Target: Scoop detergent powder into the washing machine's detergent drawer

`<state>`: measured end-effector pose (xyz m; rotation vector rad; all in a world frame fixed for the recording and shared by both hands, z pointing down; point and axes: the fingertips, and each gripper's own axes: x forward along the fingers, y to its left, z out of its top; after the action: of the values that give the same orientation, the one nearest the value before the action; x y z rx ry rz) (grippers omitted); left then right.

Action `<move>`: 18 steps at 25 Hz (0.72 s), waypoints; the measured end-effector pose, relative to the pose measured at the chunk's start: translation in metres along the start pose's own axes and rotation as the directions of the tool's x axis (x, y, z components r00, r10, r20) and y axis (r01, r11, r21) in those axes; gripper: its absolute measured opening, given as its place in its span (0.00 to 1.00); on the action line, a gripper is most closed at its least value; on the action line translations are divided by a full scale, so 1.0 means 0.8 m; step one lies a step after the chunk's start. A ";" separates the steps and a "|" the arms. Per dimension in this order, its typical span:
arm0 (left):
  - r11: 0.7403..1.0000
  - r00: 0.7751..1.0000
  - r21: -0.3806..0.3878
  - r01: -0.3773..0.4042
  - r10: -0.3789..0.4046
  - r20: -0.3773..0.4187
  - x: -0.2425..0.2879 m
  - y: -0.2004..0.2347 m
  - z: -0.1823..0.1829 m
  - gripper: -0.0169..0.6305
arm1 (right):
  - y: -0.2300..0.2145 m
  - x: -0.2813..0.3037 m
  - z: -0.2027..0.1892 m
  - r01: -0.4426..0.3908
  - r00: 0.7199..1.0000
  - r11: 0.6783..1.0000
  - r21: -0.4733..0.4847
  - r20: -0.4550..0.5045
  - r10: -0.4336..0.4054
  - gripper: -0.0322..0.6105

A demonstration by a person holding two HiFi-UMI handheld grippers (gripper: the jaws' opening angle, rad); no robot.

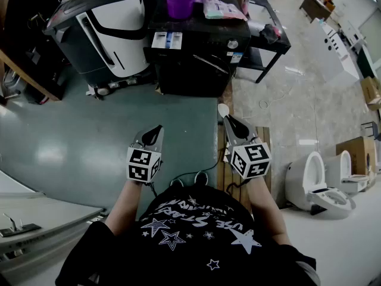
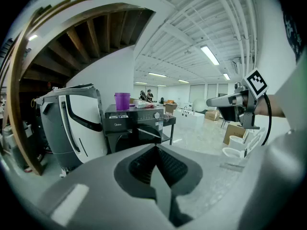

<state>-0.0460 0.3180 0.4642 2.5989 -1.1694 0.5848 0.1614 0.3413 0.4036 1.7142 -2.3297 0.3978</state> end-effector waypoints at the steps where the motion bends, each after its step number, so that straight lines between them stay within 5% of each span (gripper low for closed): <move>1: 1.000 1.000 0.000 -0.006 0.006 0.000 0.001 0.003 0.001 0.03 | 0.000 0.004 0.001 -0.006 1.000 1.000 0.000 0.003 0.006 0.11; 18: 0.998 1.000 -0.052 -0.028 0.028 -0.003 -0.029 0.034 -0.028 0.03 | 0.036 0.036 -0.031 -0.012 0.999 0.999 0.032 -0.048 0.013 0.11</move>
<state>-0.0863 0.3237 0.4748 2.5414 -1.2056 0.5555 0.1257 0.3322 0.4344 1.6859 -2.3137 0.4756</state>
